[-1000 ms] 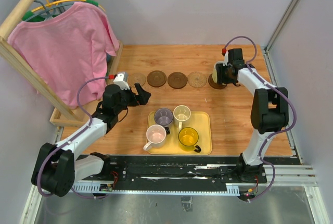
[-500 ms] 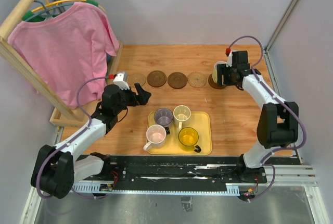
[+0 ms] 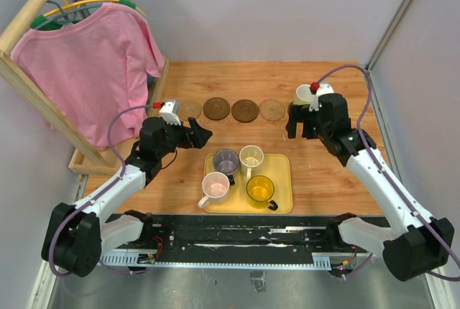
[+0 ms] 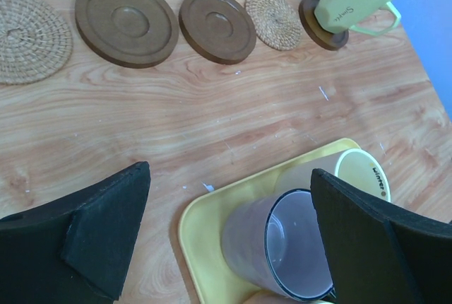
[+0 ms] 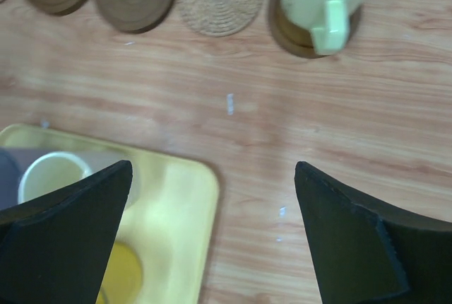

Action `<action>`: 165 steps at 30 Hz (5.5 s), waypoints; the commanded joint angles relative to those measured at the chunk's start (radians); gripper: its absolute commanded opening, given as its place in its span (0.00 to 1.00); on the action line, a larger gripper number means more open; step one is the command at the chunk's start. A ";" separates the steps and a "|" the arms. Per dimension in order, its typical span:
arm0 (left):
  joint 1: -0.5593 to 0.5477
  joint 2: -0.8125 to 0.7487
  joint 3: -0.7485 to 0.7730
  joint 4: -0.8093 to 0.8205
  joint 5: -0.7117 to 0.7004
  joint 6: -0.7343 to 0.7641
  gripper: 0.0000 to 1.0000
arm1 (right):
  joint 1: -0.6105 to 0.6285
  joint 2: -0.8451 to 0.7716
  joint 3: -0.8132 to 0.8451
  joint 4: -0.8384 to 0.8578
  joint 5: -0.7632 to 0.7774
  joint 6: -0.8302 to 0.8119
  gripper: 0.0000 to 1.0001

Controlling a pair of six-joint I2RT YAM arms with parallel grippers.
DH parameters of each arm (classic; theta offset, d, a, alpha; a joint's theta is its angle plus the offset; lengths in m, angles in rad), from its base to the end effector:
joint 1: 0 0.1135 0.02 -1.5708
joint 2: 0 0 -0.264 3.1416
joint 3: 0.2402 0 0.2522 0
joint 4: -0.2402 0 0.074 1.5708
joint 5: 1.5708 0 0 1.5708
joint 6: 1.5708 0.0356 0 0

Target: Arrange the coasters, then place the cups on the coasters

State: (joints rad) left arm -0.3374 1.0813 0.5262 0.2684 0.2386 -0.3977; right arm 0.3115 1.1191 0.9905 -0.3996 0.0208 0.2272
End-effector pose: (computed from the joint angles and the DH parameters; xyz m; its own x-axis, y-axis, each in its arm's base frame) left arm 0.2235 -0.0873 0.2377 -0.4534 -0.2397 -0.8584 0.3904 0.8124 -0.4331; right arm 0.2382 0.0759 0.3239 -0.5326 0.0651 -0.8439 -0.1738 0.9674 0.1843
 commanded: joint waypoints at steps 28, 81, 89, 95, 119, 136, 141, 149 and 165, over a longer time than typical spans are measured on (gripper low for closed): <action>-0.050 -0.018 -0.067 0.030 0.030 -0.024 1.00 | 0.526 0.166 -0.050 -0.005 0.011 0.167 0.99; -0.055 -0.025 -0.098 0.045 0.016 -0.030 1.00 | 0.558 0.314 -0.093 -0.032 0.118 0.153 0.63; -0.056 -0.022 -0.095 0.037 0.013 -0.022 1.00 | 0.557 0.326 -0.100 -0.008 0.138 0.179 0.57; -0.057 -0.019 -0.095 0.034 0.013 -0.017 1.00 | 0.558 0.323 -0.114 0.001 0.179 0.212 0.48; -0.056 -0.025 -0.109 0.037 0.004 -0.021 1.00 | 0.557 0.338 -0.124 -0.013 0.208 0.200 0.01; -0.056 -0.038 -0.106 0.044 0.003 -0.029 1.00 | 0.556 0.146 -0.071 0.001 0.316 0.075 0.01; -0.055 -0.030 -0.101 0.066 0.006 -0.032 1.00 | 0.499 0.143 -0.034 0.041 0.362 0.011 0.01; -0.056 -0.001 -0.077 0.085 -0.018 -0.036 1.00 | 0.318 0.245 0.025 0.180 0.265 -0.094 0.01; -0.056 0.127 -0.023 0.150 -0.042 -0.033 1.00 | 0.100 0.555 0.148 0.495 0.104 -0.204 0.01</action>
State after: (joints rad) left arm -0.3832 1.1790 0.4648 0.3664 0.2020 -0.4324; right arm 0.4335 1.6508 1.0695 -0.0841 0.1482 0.0612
